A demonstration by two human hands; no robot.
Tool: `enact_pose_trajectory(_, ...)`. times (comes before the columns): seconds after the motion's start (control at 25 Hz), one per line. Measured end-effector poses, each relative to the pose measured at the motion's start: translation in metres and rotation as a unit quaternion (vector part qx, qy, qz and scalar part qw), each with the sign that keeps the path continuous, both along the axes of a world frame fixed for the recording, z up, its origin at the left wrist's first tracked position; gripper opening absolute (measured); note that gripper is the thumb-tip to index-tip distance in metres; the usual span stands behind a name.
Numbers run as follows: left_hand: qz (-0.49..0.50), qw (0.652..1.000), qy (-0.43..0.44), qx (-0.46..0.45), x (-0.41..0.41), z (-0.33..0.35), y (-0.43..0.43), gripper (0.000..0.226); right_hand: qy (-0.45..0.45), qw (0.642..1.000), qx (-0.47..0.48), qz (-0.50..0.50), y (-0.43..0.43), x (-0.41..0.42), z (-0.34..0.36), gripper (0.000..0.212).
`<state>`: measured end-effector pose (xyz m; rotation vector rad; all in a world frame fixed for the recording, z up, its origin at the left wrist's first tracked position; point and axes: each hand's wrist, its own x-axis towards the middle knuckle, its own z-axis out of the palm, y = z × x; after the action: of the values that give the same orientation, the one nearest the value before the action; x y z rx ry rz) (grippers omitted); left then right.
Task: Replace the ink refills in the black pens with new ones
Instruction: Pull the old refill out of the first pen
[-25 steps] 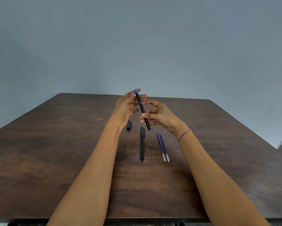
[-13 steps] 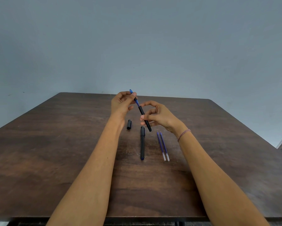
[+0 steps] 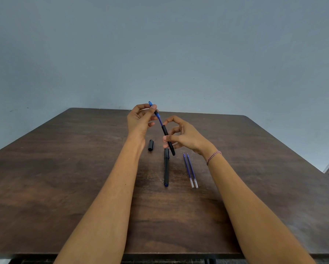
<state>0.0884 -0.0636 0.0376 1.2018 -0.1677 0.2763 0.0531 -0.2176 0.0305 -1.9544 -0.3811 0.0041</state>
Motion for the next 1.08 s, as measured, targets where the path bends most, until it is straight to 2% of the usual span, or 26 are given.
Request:
enact_pose_trajectory(0.28,0.024,0.998,-0.006,-0.058,0.001,0.002,0.003,0.009,-0.012,1.000,-0.020,0.007,0.001,-0.001,0.000,0.035)
enact_pose_trajectory(0.52,0.029,0.987,0.011,-0.156,0.006,0.001,0.010,0.010,-0.013,1.000,0.001,0.013,0.000,0.002,-0.001,0.037)
enact_pose_trajectory(0.6,0.038,0.988,0.021,-0.146,0.010,-0.001,0.012,0.011,-0.022,1.000,0.015,0.009,-0.001,0.003,-0.002,0.038)
enact_pose_trajectory(0.72,0.066,0.995,0.061,-0.038,0.018,-0.008,0.013,0.014,-0.049,0.998,0.051,-0.005,-0.001,0.004,-0.001,0.038)
enact_pose_trajectory(0.8,0.104,0.985,0.087,0.106,0.023,-0.014,0.015,0.021,-0.066,0.994,0.084,-0.019,-0.001,0.004,0.000,0.038)
enact_pose_trajectory(0.88,0.133,0.946,0.100,0.277,0.027,-0.019,0.019,0.020,-0.076,0.989,0.124,-0.041,-0.001,0.006,0.001,0.040)
enact_pose_trajectory(0.96,0.138,0.886,0.113,0.427,0.028,-0.022,0.023,0.018,-0.097,0.982,0.147,-0.071,-0.003,0.009,0.001,0.044)
enact_pose_trajectory(1.08,0.151,0.807,0.137,0.554,0.028,-0.025,0.026,0.023,-0.124,0.973,0.168,-0.098,-0.004,0.010,0.003,0.041)
